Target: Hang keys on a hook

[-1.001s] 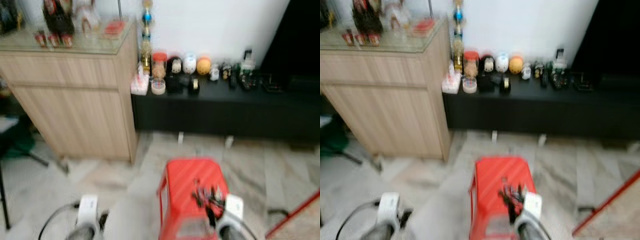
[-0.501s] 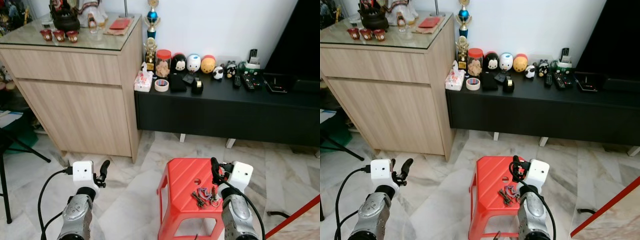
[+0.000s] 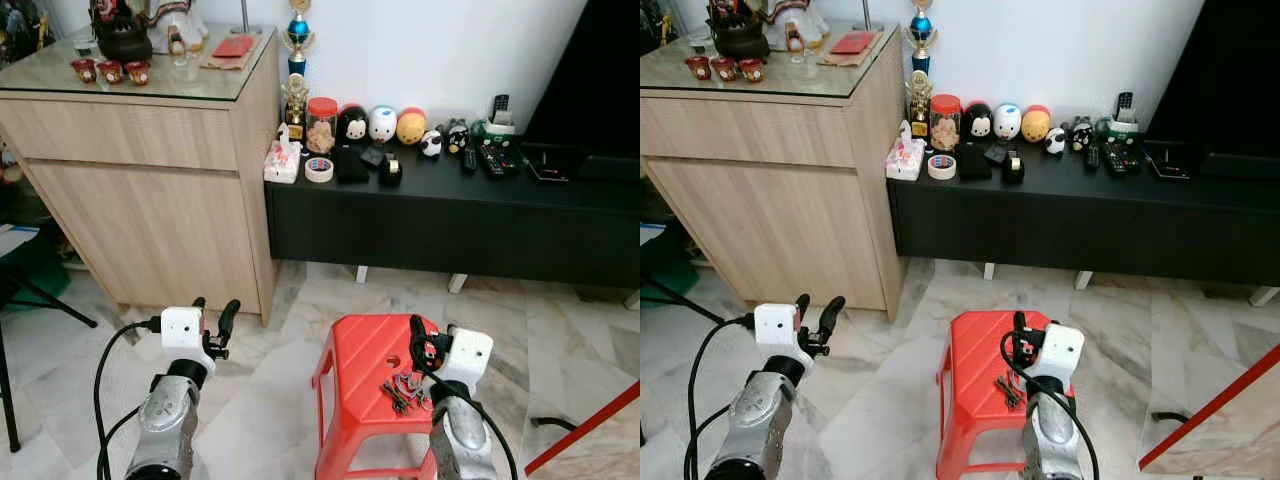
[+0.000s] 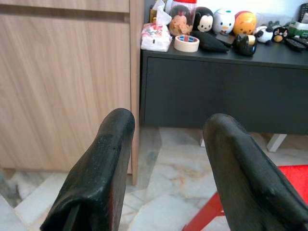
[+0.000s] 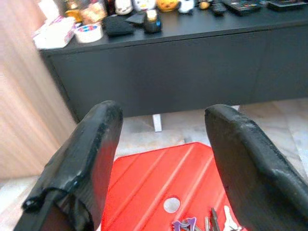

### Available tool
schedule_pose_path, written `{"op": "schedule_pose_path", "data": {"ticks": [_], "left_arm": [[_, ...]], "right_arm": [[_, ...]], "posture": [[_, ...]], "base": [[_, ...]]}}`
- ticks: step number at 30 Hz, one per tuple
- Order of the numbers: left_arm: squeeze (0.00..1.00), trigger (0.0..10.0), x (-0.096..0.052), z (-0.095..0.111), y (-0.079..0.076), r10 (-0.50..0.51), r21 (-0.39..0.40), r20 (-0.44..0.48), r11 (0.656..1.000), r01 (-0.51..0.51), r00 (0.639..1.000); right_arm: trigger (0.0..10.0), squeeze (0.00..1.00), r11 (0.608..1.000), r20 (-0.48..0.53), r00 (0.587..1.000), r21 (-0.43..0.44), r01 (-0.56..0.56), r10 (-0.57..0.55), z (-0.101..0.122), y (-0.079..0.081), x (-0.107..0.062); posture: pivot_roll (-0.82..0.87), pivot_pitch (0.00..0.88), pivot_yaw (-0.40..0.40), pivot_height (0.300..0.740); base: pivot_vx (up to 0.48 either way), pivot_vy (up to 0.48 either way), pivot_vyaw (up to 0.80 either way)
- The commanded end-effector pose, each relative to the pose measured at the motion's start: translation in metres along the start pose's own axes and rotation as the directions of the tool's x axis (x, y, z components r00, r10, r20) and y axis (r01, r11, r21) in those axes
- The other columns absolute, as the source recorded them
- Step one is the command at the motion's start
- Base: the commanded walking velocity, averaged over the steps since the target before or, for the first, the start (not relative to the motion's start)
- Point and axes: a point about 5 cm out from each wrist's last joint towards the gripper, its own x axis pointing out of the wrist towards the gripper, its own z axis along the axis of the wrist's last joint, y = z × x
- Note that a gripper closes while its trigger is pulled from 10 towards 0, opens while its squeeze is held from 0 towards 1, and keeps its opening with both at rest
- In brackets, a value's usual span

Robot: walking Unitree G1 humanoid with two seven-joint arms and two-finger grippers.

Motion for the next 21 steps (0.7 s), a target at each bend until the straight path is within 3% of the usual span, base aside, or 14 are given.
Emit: {"op": "schedule_pose_path", "data": {"ticks": [1,13,21], "left_arm": [[0.00,10.0,-0.0004,0.0005,-0.0054,-0.022,-0.013,-0.004,1.000,0.022,1.000],[0.00,10.0,-0.0007,0.0001,-0.0120,-0.050,0.008,-0.017,0.999,0.050,0.999],[0.00,10.0,-0.0039,-0.0024,-0.0092,-0.046,0.011,-0.034,0.999,0.046,0.998]], "right_arm": [[10.0,0.00,1.000,0.000,1.000,-0.019,0.003,-0.003,0.0027,-0.0011,0.0015],[10.0,0.00,0.999,-0.003,0.999,-0.021,0.032,-0.032,0.0009,-0.0106,-0.0031],[10.0,0.00,0.999,-0.001,1.000,-0.031,0.028,-0.028,0.0019,-0.0106,-0.0027]], "posture": [[0.06,0.000,-0.043,0.721],[0.05,0.000,-0.071,0.647],[0.05,0.000,-0.068,0.647]], "base": [[0.000,0.000,0.00],[0.000,0.000,0.00],[0.000,0.000,0.00]]}}
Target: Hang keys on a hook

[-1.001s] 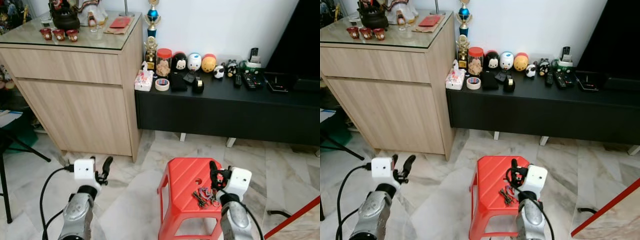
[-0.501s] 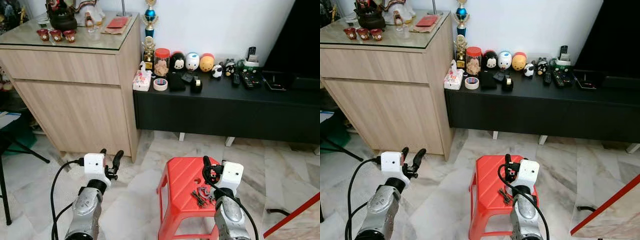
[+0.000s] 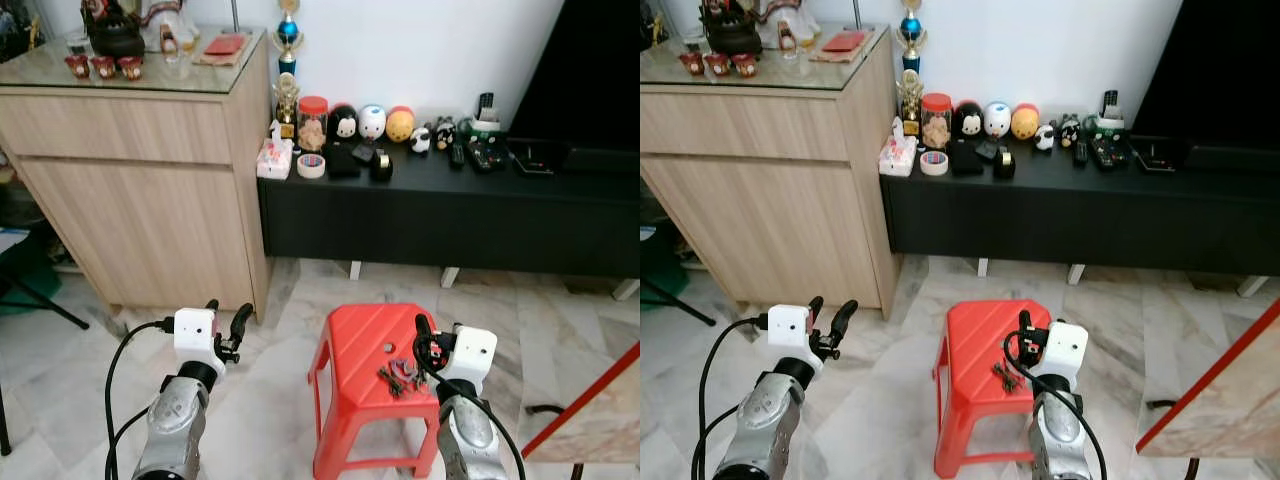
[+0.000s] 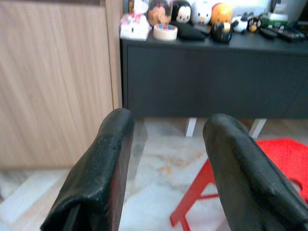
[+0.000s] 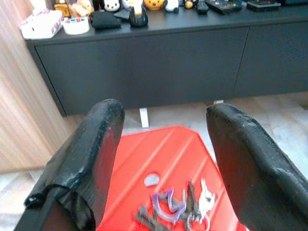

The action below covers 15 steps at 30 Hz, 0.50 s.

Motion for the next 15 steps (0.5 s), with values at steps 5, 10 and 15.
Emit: {"op": "schedule_pose_path", "data": {"ticks": [5,10,15], "left_arm": [[0.00,10.0,0.0030,0.0036,0.0006,-0.012,0.007,-0.005,1.000,0.012,1.000],[0.00,10.0,0.0052,0.0056,0.0032,-0.001,0.009,-0.002,1.000,0.001,1.000],[0.00,10.0,0.0063,0.0061,0.0031,-0.003,0.017,-0.004,1.000,0.003,1.000]], "right_arm": [[10.0,0.00,1.000,-0.008,1.000,0.003,-0.010,0.010,0.0000,0.0036,0.0004],[10.0,0.00,1.000,-0.006,1.000,0.005,-0.014,0.014,0.0003,0.0038,0.0002],[10.0,0.00,1.000,-0.004,1.000,0.009,-0.020,0.020,0.0011,0.0039,0.0008]], "posture": [[0.05,0.000,-0.066,0.647],[0.05,0.000,-0.064,0.647],[0.05,0.000,-0.063,0.647]], "base": [[0.000,0.000,0.00],[0.000,0.000,0.00],[0.237,0.000,0.00]]}}
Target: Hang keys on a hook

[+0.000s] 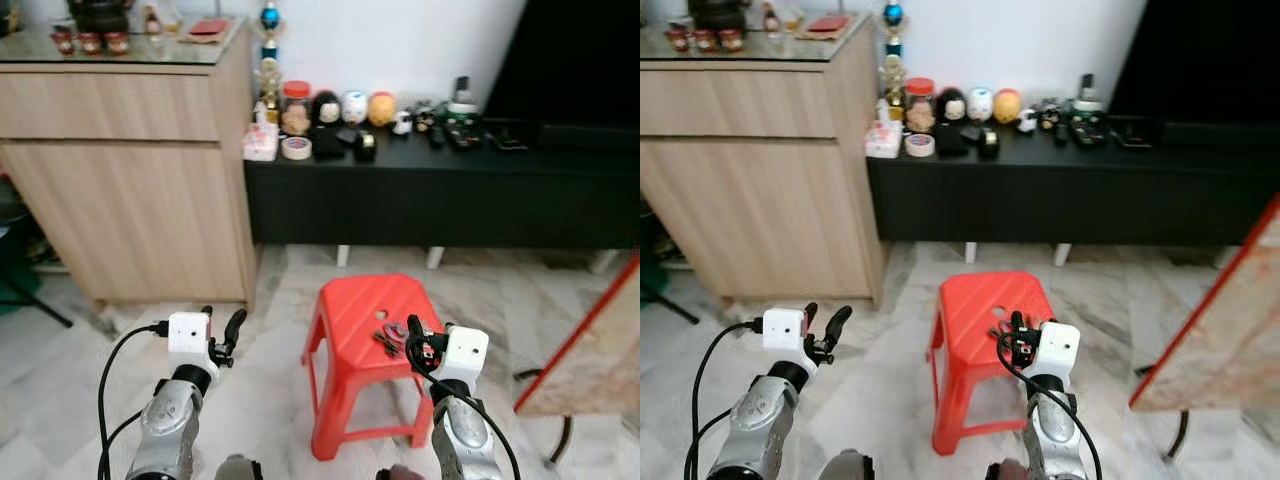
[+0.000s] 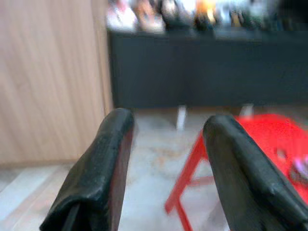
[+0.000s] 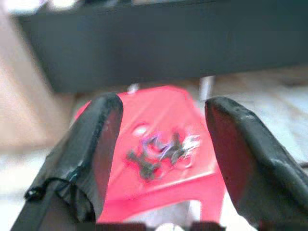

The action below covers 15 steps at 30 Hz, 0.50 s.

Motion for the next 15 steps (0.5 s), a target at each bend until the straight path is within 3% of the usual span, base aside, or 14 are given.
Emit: {"op": "schedule_pose_path", "data": {"ticks": [1,15], "left_arm": [[0.00,10.0,-0.0092,-0.0121,0.0056,0.026,-0.007,-0.055,1.000,-0.026,0.998],[0.00,10.0,-0.0084,-0.0126,0.0018,0.025,-0.018,-0.055,1.000,-0.026,0.998]], "right_arm": [[10.0,0.00,1.000,0.027,0.999,0.004,-0.029,0.029,0.0092,0.0077,0.0067],[10.0,0.00,0.999,0.012,0.999,0.000,-0.046,0.046,0.0069,0.0092,0.0060]], "posture": [[0.05,0.000,-0.063,0.647],[0.05,0.000,-0.068,0.647]], "base": [[0.341,0.000,0.00],[0.371,0.000,0.00]]}}
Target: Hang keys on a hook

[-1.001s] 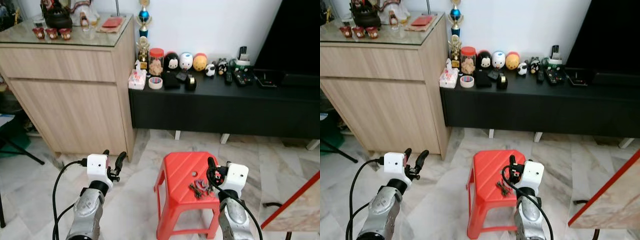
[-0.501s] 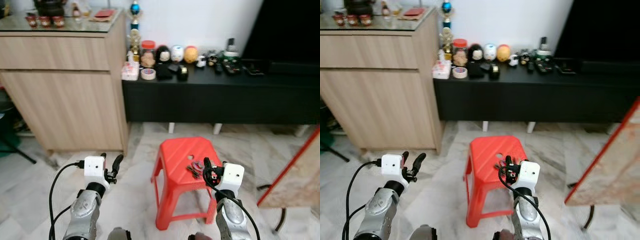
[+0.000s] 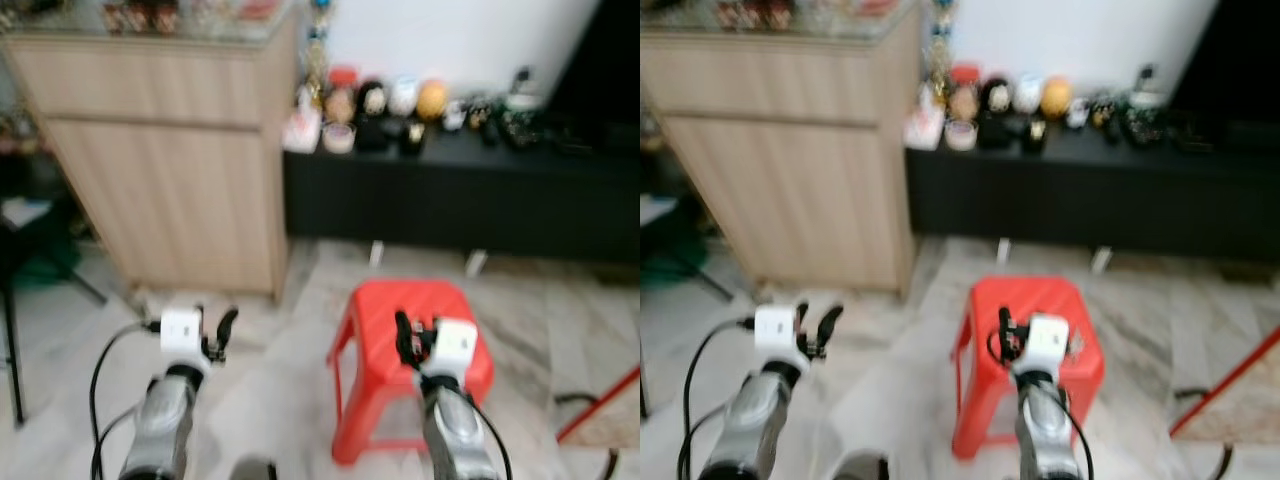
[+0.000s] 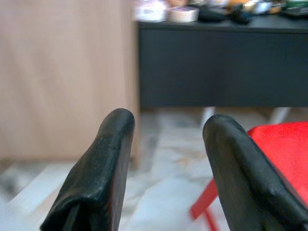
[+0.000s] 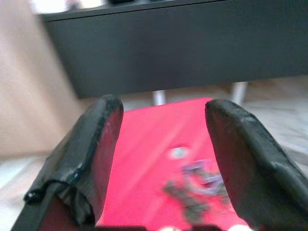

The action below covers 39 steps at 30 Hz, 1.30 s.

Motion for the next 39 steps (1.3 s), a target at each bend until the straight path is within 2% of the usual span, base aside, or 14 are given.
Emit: {"op": "schedule_pose_path", "data": {"ticks": [1,10,20,24,26,29,33,37,39], "left_arm": [[0.00,10.0,0.001,-0.001,-0.005,-0.022,-0.005,-0.006,1.000,0.022,1.000],[0.00,10.0,0.001,-0.002,-0.007,-0.025,-0.007,-0.012,1.000,0.025,1.000],[0.00,10.0,0.000,-0.004,-0.007,-0.028,-0.008,-0.021,1.000,0.028,0.999],[0.00,10.0,0.000,-0.004,-0.007,-0.029,-0.010,-0.021,1.000,0.028,0.999],[0.00,10.0,0.000,-0.004,-0.008,-0.031,-0.010,-0.022,0.999,0.031,0.999],[0.00,10.0,0.000,-0.004,-0.008,-0.032,-0.010,-0.022,0.999,0.032,0.999],[0.00,10.0,0.000,-0.005,-0.009,-0.033,-0.011,-0.025,0.999,0.033,0.999],[0.00,10.0,-0.002,-0.007,-0.009,-0.031,-0.013,-0.032,0.999,0.031,0.999],[0.00,10.0,-0.002,-0.007,-0.010,-0.035,-0.013,-0.035,0.999,0.034,0.999]], "right_arm": [[10.0,0.00,1.000,-0.004,1.000,0.001,0.013,-0.013,0.000,-0.004,0.000],[10.0,0.00,1.000,-0.010,1.000,-0.001,0.006,-0.006,-0.001,-0.003,-0.001],[10.0,0.00,1.000,-0.029,1.000,0.008,-0.003,0.003,-0.004,-0.003,-0.002],[10.0,0.00,0.999,-0.065,0.997,0.019,-0.036,0.037,-0.009,0.000,-0.003],[10.0,0.00,0.995,-0.145,0.985,0.049,-0.083,0.090,-0.019,0.004,-0.006],[10.0,0.00,0.991,-0.188,0.974,0.073,-0.112,0.124,-0.025,0.006,-0.008],[10.0,0.00,0.991,-0.208,0.971,0.097,-0.096,0.114,-0.030,0.003,-0.010],[10.0,0.00,0.991,-0.200,0.973,0.078,-0.105,0.119,-0.028,0.003,-0.009],[10.0,0.00,0.985,-0.203,0.967,0.102,-0.139,0.157,-0.027,0.007,-0.009]], "posture": [[0.05,0.000,-0.068,0.647],[0.05,0.000,-0.071,0.647],[0.05,0.000,-0.074,0.647],[0.05,0.000,-0.074,0.647],[0.05,0.000,-0.074,0.647],[0.05,0.000,-0.074,0.647],[0.05,0.000,-0.074,0.647],[0.05,0.000,-0.072,0.647],[0.04,0.003,-0.071,0.627]], "base": [[0.382,0.000,0.00],[0.365,0.000,0.00],[0.000,0.000,0.00],[0.000,0.000,0.00],[0.000,0.000,0.00],[0.000,0.000,0.00],[0.000,0.000,0.00],[0.000,0.000,0.00],[0.000,0.000,0.00]]}}
